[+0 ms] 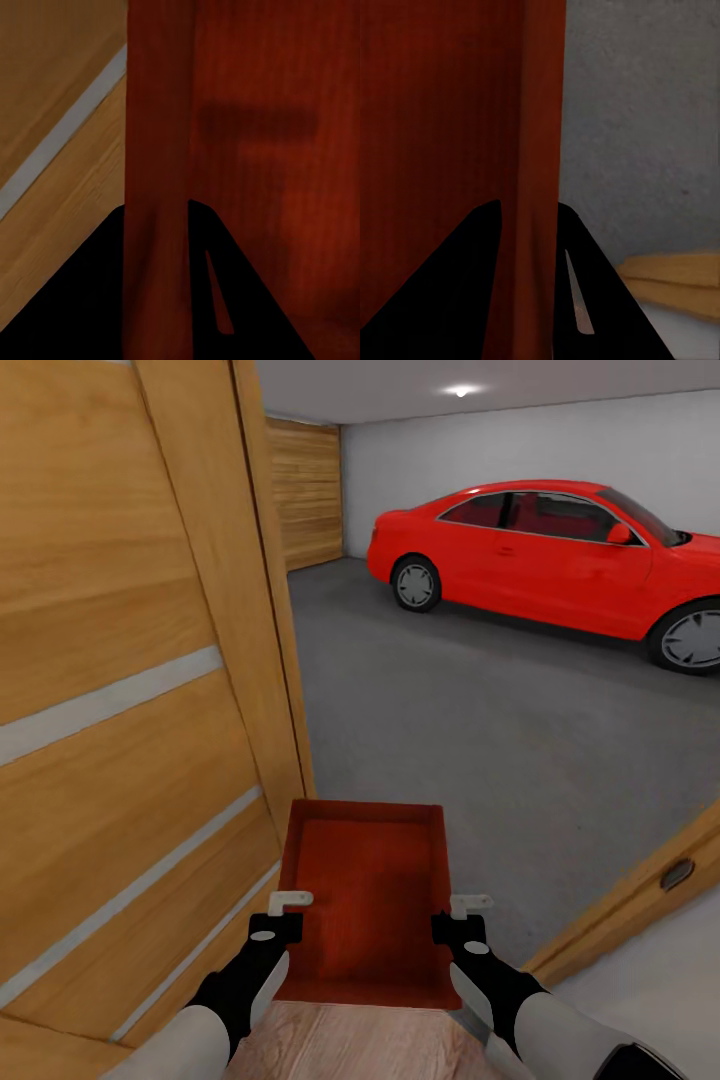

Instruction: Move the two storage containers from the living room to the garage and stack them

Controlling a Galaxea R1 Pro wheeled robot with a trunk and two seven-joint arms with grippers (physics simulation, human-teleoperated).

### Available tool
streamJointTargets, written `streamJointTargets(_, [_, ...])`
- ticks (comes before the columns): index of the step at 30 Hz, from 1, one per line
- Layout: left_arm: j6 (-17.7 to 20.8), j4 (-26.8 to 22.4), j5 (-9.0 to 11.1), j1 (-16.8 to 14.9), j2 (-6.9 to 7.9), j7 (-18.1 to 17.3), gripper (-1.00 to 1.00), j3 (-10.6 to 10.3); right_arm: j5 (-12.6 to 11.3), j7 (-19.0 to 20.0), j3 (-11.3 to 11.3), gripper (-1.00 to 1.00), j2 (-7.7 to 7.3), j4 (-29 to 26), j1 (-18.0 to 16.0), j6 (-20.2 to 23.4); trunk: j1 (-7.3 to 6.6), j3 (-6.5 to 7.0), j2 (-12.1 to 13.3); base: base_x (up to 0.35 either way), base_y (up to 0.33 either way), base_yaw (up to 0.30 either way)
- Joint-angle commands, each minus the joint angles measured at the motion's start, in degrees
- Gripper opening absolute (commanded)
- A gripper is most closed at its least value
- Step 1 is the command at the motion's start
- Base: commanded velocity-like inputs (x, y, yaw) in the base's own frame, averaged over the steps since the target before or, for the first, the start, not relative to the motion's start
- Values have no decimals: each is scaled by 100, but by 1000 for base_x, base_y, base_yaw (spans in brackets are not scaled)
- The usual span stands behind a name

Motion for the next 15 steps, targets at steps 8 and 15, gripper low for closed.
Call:
streamJointTargets(8, [346,18,180,1,10,62,-100,-120,63,-127,-94,-100,-37,-9,-14,-45,6,-9,-11,129,61,0])
streamJointTargets(15, [343,17,180,1,4,62,-100,-121,63,-127,-94,-100,-42,-9,-14,-45,6,-9,-11,3,1,0])
